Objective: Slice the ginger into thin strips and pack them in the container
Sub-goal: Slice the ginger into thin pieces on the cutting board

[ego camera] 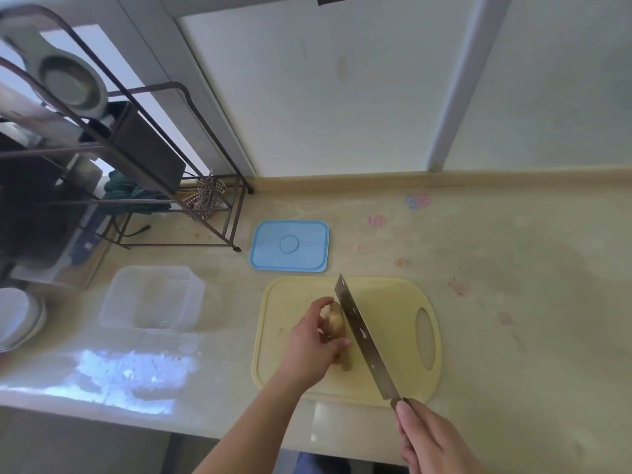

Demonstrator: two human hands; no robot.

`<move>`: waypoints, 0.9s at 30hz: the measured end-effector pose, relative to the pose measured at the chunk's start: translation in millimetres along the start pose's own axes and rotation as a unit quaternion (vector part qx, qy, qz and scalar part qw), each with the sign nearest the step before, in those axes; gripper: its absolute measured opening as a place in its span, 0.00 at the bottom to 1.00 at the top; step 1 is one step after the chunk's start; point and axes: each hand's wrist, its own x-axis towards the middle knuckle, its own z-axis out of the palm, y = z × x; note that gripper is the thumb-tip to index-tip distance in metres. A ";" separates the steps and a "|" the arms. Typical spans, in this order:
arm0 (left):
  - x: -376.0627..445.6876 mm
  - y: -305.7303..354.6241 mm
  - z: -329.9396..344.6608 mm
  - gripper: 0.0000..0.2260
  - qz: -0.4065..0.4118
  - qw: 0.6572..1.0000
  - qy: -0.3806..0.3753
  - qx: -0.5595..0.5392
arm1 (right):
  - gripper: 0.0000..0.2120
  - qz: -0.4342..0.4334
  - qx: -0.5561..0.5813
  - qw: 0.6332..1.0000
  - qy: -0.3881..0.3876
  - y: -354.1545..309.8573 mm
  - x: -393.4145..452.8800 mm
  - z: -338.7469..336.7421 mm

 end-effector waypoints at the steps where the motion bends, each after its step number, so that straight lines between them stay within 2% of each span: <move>1: -1.0 -0.6 0.1 0.30 -0.003 1.000 -0.001 -0.017 | 0.17 -0.006 -0.004 1.000 -0.002 -0.6 -1.2 2.9; 5: -4.3 -7.3 0.5 0.30 -0.005 0.999 0.000 -0.049 | 0.17 -0.059 -0.037 0.998 0.006 1.2 -6.4 5.4; 7: -2.9 -11.9 -2.2 0.31 -0.007 0.999 -0.003 -0.049 | 0.22 -0.079 -0.061 0.995 0.020 -1.3 -8.4 15.7; 9: -0.9 -15.0 -5.5 0.31 -0.006 0.999 -0.011 -0.045 | 0.26 -0.118 -0.063 0.986 0.104 2.9 -9.5 20.7; 10: -0.2 -16.0 -6.8 0.31 -0.008 0.999 -0.016 -0.046 | 0.24 -0.123 -0.060 0.982 0.129 5.2 -8.7 20.5; 13: 1.7 -15.6 -9.1 0.30 -0.006 0.999 -0.022 -0.034 | 0.14 -0.102 -0.113 0.987 0.056 7.3 -9.3 15.1; 15: 2.4 -14.7 -10.4 0.30 0.008 1.000 -0.018 -0.005 | 0.14 -0.093 -0.131 0.985 0.056 7.8 -10.9 9.0; 17: 3.1 -14.1 -10.5 0.29 0.015 1.000 -0.012 0.017 | 0.19 -0.104 -0.143 0.979 0.096 -2.8 -15.5 13.0; 19: 3.9 -14.5 -9.9 0.30 0.016 0.999 -0.008 0.031 | 0.29 -0.140 -0.140 0.972 0.129 -6.5 -19.4 14.5; 20: 4.2 -14.2 -9.8 0.30 0.017 0.999 -0.006 0.038 | 0.30 -0.148 -0.137 0.971 0.129 -6.4 -18.7 13.9; 23: 4.7 -12.5 -10.3 0.30 0.024 0.998 -0.005 0.052 | 0.19 -0.101 -0.179 0.972 0.117 -10.7 -15.9 8.6; 27: 1.8 -8.7 -10.4 0.30 0.029 0.998 -0.005 0.058 | 0.32 -0.095 -0.211 0.969 0.082 -15.5 -7.9 7.3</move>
